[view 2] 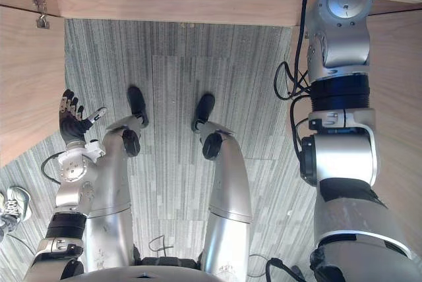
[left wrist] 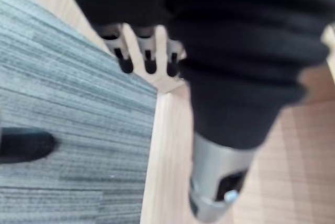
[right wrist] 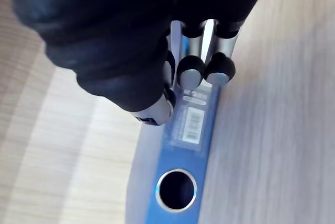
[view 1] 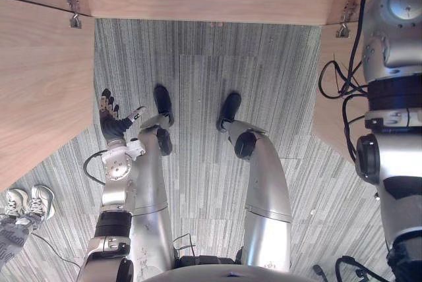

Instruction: Walk over to the cabinet, pick up the folder, carry it to the office cabinet, place the folder inside the office cabinet, then close the office cabinet door

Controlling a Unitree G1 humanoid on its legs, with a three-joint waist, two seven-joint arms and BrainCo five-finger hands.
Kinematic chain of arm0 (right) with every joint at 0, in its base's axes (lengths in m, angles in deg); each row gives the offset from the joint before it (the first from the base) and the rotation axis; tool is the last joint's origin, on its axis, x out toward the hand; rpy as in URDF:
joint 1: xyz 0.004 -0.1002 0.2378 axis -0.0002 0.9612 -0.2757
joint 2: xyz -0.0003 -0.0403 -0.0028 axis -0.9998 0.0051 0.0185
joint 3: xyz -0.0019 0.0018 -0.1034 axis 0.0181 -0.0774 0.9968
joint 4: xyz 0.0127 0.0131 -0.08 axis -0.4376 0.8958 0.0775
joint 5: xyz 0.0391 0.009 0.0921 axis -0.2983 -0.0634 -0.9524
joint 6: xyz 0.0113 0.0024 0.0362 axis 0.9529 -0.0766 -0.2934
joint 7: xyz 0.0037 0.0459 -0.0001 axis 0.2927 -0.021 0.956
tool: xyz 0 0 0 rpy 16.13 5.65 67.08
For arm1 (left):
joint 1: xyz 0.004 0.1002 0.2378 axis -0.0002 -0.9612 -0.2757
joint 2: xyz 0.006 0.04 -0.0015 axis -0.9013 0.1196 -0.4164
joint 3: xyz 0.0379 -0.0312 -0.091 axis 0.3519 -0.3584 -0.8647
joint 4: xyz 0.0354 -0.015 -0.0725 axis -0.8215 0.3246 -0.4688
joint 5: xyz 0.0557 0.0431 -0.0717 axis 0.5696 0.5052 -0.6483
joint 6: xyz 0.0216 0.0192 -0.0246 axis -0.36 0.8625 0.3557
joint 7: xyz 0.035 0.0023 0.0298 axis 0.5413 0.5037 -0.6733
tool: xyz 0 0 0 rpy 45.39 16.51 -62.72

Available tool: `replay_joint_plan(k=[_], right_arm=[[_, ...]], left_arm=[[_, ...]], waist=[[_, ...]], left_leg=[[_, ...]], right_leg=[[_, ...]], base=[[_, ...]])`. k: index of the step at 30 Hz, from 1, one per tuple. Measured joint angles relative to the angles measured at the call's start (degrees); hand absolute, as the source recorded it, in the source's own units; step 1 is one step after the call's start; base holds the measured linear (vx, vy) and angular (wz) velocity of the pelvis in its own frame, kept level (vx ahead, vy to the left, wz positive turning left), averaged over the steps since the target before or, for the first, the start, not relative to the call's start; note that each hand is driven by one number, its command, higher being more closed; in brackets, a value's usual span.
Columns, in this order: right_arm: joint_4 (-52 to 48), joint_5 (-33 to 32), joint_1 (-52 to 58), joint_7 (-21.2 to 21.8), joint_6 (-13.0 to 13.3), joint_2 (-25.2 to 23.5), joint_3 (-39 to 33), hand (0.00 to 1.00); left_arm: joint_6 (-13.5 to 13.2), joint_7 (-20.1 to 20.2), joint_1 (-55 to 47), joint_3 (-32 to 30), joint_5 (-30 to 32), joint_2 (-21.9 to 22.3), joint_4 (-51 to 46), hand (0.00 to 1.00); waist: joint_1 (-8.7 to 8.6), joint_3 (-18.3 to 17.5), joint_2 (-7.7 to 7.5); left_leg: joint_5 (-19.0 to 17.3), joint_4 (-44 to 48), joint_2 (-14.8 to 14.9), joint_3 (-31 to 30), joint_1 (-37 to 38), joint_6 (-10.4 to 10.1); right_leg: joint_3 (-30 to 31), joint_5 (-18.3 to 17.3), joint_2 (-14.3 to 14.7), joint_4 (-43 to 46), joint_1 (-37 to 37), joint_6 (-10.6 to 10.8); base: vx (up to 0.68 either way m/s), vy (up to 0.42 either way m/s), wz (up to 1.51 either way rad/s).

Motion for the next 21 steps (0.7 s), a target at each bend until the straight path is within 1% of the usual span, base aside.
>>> replay_joint_plan(k=[2, 5, 6, 8, 10, 12, 13, 14, 16, 18, 19, 20, 21], right_arm=[[-5.5, 0.1, 5.2, 0.0, 0.4, -2.4, -1.4, 1.00], [-11.0, 1.0, 10.8, 0.0, 1.2, -5.1, -2.9, 1.00], [-15.6, 1.4, 15.1, 0.0, 1.6, -7.2, -3.4, 1.00], [-19.7, 3.2, 19.6, 0.0, 1.8, -9.5, -4.1, 1.00], [-26.0, 6.3, 27.2, 0.3, 2.3, -13.0, -4.4, 1.00], [-29.3, 7.9, 31.4, 0.4, 2.6, -14.8, -4.4, 1.00], [-32.2, 8.4, 35.2, 0.8, 2.7, -16.1, -4.4, 1.00], [-33.3, 9.0, 36.8, 1.4, 2.7, -16.6, -4.5, 1.00], [-38.2, 10.2, 43.8, 3.0, 3.9, -19.2, -3.7, 1.00], [-40.7, 11.5, 47.6, 4.3, 4.5, -20.3, -2.7, 1.00], [-42.9, 13.2, 52.4, 5.7, 5.3, -21.3, -0.3, 1.00], [-43.2, 14.1, 54.0, 6.5, 5.5, -21.9, 0.8, 1.00], [-43.6, 15.4, 56.9, 7.6, 5.6, -22.7, 3.0, 1.00]], left_arm=[[0.0, 0.1, 0.0, 0.1, 0.1, 0.2, -0.1, 0.00], [0.1, 0.1, -0.1, 0.0, 0.1, 0.2, -0.7, 0.00], [0.1, 0.1, -0.1, 0.0, 0.1, 0.2, -1.3, 0.00], [0.1, 0.2, -0.2, -0.1, 0.2, 0.2, -1.6, 0.00], [0.3, 0.3, -0.7, -0.1, 1.0, 0.1, -1.9, 0.00], [0.4, 0.6, -1.2, 0.0, 1.3, 0.2, -1.9, 0.00], [0.8, 0.6, -1.9, 0.1, 1.3, 0.3, -1.9, 0.00], [1.0, 0.7, -2.3, 0.1, 1.5, 0.3, -1.9, 0.00], [1.3, 1.8, -5.1, 0.2, 2.9, 0.4, -1.9, 0.00], [1.4, 2.6, -6.4, 0.3, 3.5, 0.7, -1.9, 0.00], [1.7, 2.9, -8.7, 0.7, 4.0, 1.0, -1.8, 0.00], [1.7, 3.1, -9.6, 0.8, 4.2, 1.2, -1.7, 0.00], [1.9, 3.6, -11.3, 0.9, 4.6, 1.7, -1.6, 0.00]], waist=[[-0.07, 0.0, -0.01], [0.02, -0.3, -0.50], [0.03, -0.4, -0.64], [0.03, -0.4, -0.69], [-0.24, -0.4, -0.74], [-0.51, -0.5, -0.80], [-0.59, -0.7, -1.14], [-0.64, -1.0, -1.30], [-0.76, -3.9, -2.28], [-1.01, -4.5, -2.80], [-1.17, -6.5, -3.42], [-1.22, -7.2, -3.57], [-1.22, -8.1, -3.65]], left_leg=[[-0.5, 1.2, 0.4, -0.8, 0.6, 0.0], [-1.0, 2.1, 0.5, -0.7, 1.4, 0.0], [-1.4, 2.8, 0.6, -0.7, 2.0, 0.0], [-1.9, 3.7, 0.9, -0.8, 2.9, 0.1], [-2.8, 4.4, 1.3, -0.7, 5.3, -0.3], [-3.5, 4.4, 1.4, -0.4, 7.5, -0.3], [-4.3, 4.4, 1.6, 0.4, 10.1, -0.1], [-4.5, 4.3, 1.8, 0.6, 11.1, -0.1], [-5.6, 3.8, 2.6, 1.0, 14.6, -0.3], [-5.9, 2.6, 2.8, 1.4, 17.9, -0.3], [-6.1, 0.9, 2.8, 2.0, 21.3, -0.4], [-6.2, 0.1, 2.8, 2.3, 22.8, -0.4], [-6.2, -1.5, 2.7, 2.4, 26.2, -0.6]], right_leg=[[-0.4, -0.2, 0.4, 0.4, 1.4, 0.1], [0.0, -0.8, 0.5, 1.2, 2.0, 0.6], [0.2, -1.2, 0.5, 1.7, 2.6, 0.4], [0.2, -1.4, 0.7, 2.1, 3.6, 0.2], [0.4, -1.6, 1.1, 2.2, 6.1, 0.1], [0.5, -1.7, 1.1, 2.0, 8.2, 0.3], [0.8, -1.9, 1.3, 1.7, 10.5, 0.4], [0.9, -1.9, 1.5, 1.4, 11.5, 0.5], [0.9, -2.0, 2.4, -0.6, 15.2, 0.3], [0.8, -2.0, 2.7, -2.3, 18.5, 0.5], [0.8, -1.8, 3.0, -4.6, 22.0, 1.0], [0.8, -1.6, 3.0, -5.6, 23.5, 1.3], [0.7, -1.2, 3.3, -7.7, 27.1, 1.8]], base=[[-0.03, -0.003, -0.05], [-0.01, 0.002, 0.00], [-0.04, 0.008, -0.04], [-0.04, 0.008, -0.07], [-0.05, 0.010, -0.09], [-0.04, 0.009, -0.08], [-0.05, 0.006, -0.12], [-0.06, 0.002, -0.21], [-0.03, 0.003, -0.23], [0.02, 0.017, -0.08], [0.05, 0.026, -0.03], [0.08, 0.036, -0.02], [0.10, 0.043, 0.00]])
